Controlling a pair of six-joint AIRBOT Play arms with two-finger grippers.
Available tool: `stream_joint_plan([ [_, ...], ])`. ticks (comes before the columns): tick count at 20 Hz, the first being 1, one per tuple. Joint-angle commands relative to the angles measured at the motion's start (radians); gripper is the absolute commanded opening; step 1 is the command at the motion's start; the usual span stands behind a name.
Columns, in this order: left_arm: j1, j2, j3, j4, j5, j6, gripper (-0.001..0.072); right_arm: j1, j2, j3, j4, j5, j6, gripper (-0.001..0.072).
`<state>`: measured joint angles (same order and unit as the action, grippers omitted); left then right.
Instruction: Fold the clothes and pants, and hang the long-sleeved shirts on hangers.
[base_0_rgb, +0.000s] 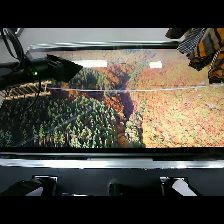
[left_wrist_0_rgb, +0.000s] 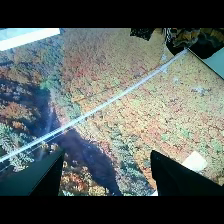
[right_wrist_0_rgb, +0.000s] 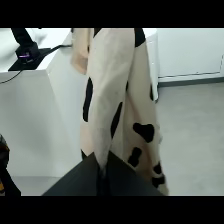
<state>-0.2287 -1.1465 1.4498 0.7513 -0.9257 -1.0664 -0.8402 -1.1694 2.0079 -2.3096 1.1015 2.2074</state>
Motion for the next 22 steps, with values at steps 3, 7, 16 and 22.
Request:
stream_joint_plan([
  [3, -0.026, -0.008, -0.001, 0.0, 0.002, 0.0, 0.0615, -0.03, -0.013, 0.001, 0.079, -0.007, -0.038, 0.0016],
  [7, -0.033, -0.008, 0.0, 0.0, 0.002, 0.0, 0.0615, -0.03, 0.004, 0.001, 0.132, 0.043, -0.049, 0.0367],
  [16, -0.02, 0.005, 0.0, 0.0, 0.005, -0.035, 0.0615, -0.029, 0.246, 0.001, 0.142, -0.04, -0.049, 0.0525],
  [22, 0.061, 0.022, 0.0, 0.003, 0.006, -0.136, 0.0615, -0.029, 0.302, 0.001, 0.876, -0.291, -0.347, 0.0477],
])
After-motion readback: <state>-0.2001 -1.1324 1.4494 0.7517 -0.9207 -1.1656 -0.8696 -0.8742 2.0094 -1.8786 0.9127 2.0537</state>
